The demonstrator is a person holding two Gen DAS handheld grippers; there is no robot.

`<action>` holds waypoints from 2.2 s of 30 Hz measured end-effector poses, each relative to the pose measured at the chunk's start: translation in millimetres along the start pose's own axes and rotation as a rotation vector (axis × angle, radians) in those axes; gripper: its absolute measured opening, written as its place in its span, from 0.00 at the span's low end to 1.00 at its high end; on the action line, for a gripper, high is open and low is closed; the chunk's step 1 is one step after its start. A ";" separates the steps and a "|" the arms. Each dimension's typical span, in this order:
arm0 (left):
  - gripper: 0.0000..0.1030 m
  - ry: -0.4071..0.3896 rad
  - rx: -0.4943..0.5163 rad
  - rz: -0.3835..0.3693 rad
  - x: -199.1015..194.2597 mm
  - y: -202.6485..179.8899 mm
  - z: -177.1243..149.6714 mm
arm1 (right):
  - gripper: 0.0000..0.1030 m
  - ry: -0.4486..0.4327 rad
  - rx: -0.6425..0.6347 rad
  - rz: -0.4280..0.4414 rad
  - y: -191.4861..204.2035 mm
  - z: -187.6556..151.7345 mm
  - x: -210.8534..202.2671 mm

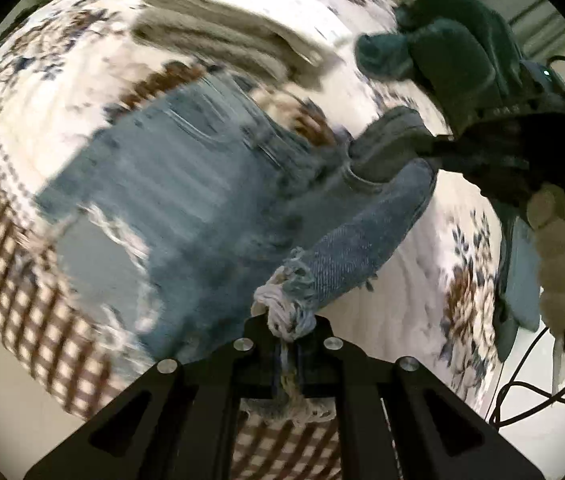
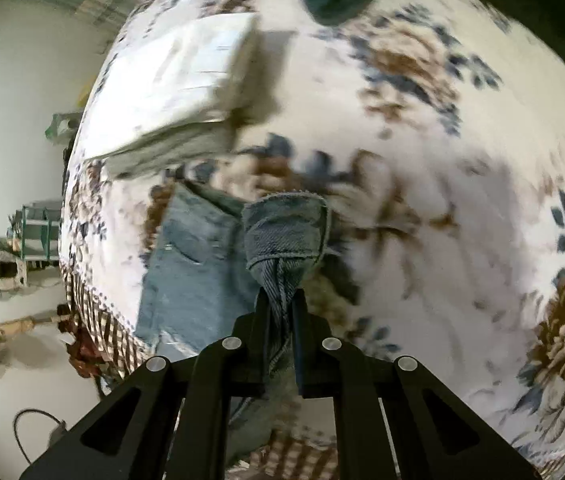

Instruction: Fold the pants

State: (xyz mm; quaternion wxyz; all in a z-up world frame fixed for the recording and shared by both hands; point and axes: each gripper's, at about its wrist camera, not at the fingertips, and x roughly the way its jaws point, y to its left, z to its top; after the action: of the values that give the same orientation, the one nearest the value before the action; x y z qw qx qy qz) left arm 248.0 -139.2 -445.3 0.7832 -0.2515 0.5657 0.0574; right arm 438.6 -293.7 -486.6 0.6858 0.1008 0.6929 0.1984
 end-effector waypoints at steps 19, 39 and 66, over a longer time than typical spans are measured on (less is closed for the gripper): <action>0.03 -0.054 -0.109 0.043 -8.9 134.0 82.5 | 0.09 0.093 -0.262 -0.160 201.6 58.5 112.6; 0.08 0.145 -0.327 -0.048 79.6 256.5 112.7 | 0.18 0.313 -0.333 -0.331 255.6 97.2 265.8; 0.14 0.041 -0.632 -0.118 76.4 171.3 -43.1 | 0.45 0.127 0.161 0.172 9.0 61.6 190.4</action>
State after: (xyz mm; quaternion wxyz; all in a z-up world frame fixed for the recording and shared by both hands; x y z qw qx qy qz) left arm 173.9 -25.3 -581.6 0.6566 -0.5159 0.5201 0.1796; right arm 491.0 -198.7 -655.0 0.6108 0.2016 0.7374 0.2061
